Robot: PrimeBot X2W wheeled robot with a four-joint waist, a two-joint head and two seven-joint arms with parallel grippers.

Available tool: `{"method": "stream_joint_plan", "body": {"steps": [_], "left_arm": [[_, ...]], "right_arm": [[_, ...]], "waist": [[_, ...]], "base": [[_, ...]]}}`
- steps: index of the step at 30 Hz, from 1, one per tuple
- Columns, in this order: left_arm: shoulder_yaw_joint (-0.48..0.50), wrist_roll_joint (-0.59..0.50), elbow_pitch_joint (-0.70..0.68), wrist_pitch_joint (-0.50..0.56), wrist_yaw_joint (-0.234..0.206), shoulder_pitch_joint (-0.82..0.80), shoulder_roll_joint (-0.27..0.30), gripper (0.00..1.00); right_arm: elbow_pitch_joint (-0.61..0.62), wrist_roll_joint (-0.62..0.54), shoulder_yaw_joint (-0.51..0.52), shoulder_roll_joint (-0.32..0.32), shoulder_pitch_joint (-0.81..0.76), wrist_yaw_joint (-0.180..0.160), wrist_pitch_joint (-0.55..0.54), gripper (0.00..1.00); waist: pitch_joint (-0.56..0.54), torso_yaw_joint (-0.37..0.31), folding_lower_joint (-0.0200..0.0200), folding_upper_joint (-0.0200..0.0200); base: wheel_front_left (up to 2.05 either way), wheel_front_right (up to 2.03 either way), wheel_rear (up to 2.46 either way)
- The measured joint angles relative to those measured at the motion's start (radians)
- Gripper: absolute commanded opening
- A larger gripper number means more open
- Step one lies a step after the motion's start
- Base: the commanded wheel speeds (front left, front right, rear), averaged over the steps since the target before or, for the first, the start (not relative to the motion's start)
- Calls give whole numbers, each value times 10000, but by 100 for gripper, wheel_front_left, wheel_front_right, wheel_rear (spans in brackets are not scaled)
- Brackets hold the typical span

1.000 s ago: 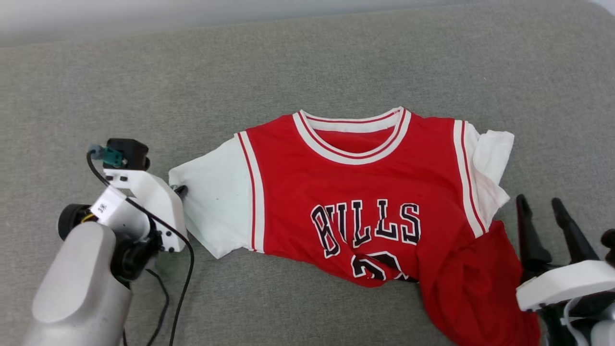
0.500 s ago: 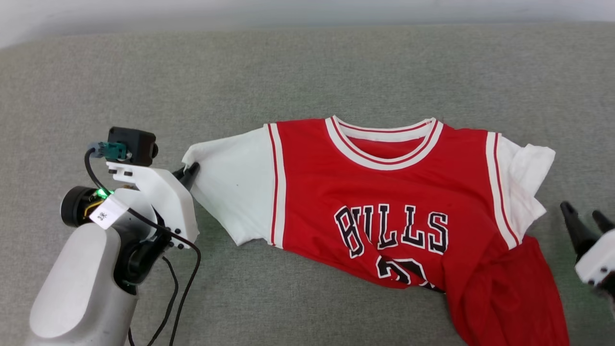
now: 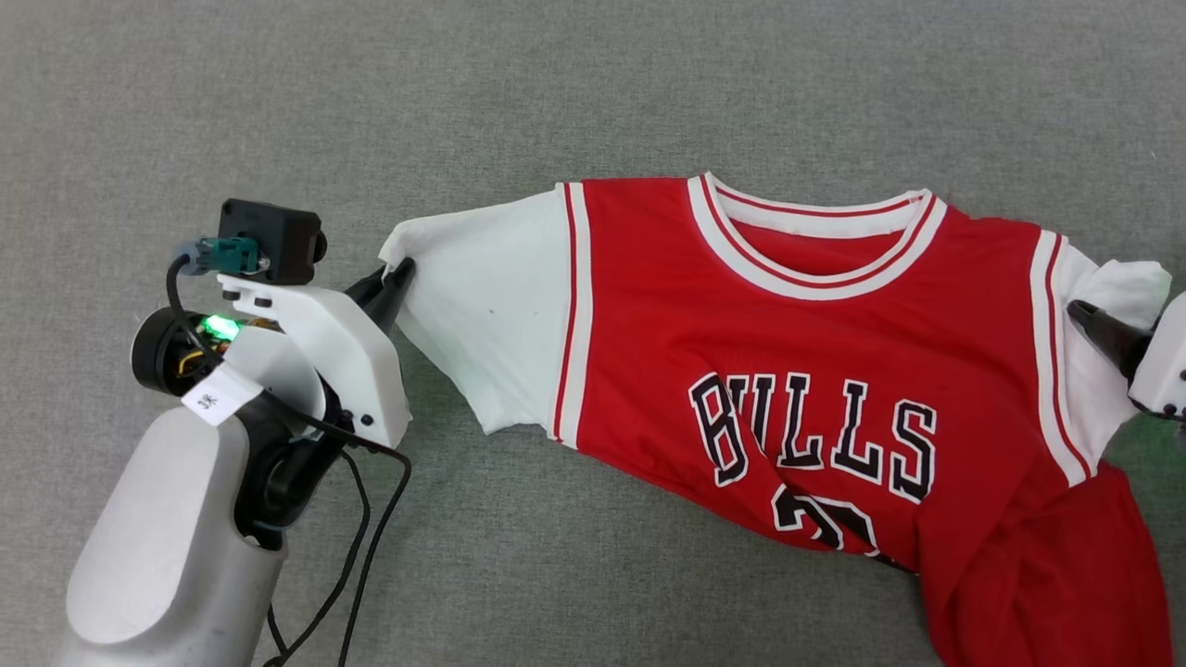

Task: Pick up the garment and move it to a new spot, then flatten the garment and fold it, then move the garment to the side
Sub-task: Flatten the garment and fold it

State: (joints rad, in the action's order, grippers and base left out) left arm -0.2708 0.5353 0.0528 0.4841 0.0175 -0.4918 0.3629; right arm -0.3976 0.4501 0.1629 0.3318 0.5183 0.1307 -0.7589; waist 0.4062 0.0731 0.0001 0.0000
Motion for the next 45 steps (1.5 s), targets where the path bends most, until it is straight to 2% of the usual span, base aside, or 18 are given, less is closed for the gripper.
{"method": "stream_joint_plan", "body": {"steps": [1,2,3,4,7,9,14,20,27,36,45], "left_arm": [[6,0,25,-36,0,-2,-2,0],[0,0,46,-50,0,-2,-8,0],[-6,0,82,-56,0,-2,-2,0],[4,17,201,-184,2,2,4,0],[86,-90,307,-477,-15,0,52,0],[228,-171,295,-865,-123,-81,48,0],[585,-424,353,-2034,-326,-676,-90,0],[940,-382,1183,-3085,-251,-2045,-303,0],[1085,-627,3014,-4364,94,-4397,-332,0],[1266,-959,5110,-5636,382,-7524,29,0],[1360,-989,6420,-6217,677,-9779,401,0]], "right_arm": [[-125,6,33,12,68,0,-205,100],[-236,12,36,36,141,0,-435,37],[-299,23,48,54,202,0,-598,0],[-360,63,113,38,247,2,-729,0],[-150,2,10,-15,249,6,-209,0],[207,-357,-107,73,275,8,859,0],[633,-1055,-184,117,828,8,2648,0],[514,-1651,-259,-92,1958,8,3831,0],[-188,-2134,-433,-224,4022,8,4546,0],[-1005,-2792,-430,-234,7022,12,5331,0],[-1839,-3095,-715,-132,9582,13,5887,0]], "waist": [[37,33,-1,0],[63,59,-1,0],[78,78,-1,0],[33,82,-1,0],[-68,28,0,0],[-159,-32,0,0],[-458,-232,0,0],[-780,-513,0,0],[-867,-740,-1,0],[-415,-887,0,0],[168,-1012,-1,0]], "base": [[0,0,0],[0,0,0],[0,0,0],[0,0,0],[0,0,0],[0,0,0],[0,0,0],[0,0,0],[0,0,0],[0,0,0],[0,0,0]]}}
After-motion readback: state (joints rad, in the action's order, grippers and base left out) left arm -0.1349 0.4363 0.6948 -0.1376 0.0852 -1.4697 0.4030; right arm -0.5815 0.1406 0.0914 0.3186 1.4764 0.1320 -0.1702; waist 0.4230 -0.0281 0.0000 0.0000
